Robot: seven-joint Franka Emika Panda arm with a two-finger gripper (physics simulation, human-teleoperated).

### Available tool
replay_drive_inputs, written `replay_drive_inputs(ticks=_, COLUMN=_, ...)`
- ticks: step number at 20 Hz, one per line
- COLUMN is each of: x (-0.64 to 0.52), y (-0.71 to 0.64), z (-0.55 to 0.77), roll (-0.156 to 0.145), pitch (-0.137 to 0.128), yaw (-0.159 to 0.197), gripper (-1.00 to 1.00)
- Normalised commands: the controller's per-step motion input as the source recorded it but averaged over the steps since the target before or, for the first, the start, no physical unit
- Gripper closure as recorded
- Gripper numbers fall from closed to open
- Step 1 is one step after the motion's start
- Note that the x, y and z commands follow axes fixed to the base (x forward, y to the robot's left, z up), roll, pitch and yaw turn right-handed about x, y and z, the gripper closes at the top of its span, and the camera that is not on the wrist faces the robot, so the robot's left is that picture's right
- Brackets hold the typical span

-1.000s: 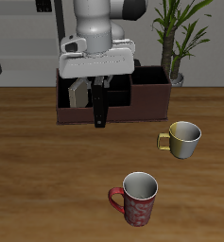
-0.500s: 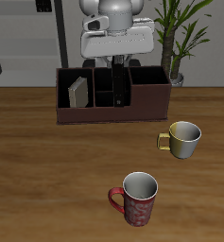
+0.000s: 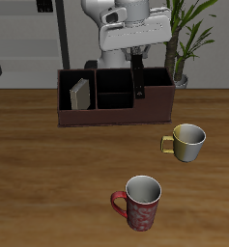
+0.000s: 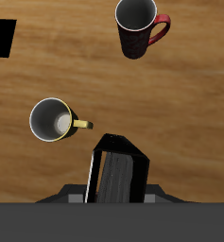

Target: Place the yellow book into the back desk caddy's left compartment and place the black book into the back desk caddy's right compartment

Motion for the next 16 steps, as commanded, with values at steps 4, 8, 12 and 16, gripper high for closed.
replay_drive_inputs(ticks=4, x=-0.3, y=0.33, z=0.19, roll=0.042, pitch=-0.015, yaw=-0.026, gripper=1.0)
replay_drive_inputs(ticks=8, x=-0.39, y=0.44, z=0.07, roll=0.076, pitch=0.017, yaw=0.002, gripper=1.0)
replay_drive_inputs(ticks=12, x=-0.18, y=0.18, z=0.01, roll=0.023, pitch=-0.008, yaw=0.016, gripper=1.0)
replay_drive_inputs(ticks=16, x=-0.27, y=0.1, z=-0.04, roll=0.005, pitch=0.027, yaw=0.008, gripper=1.0)
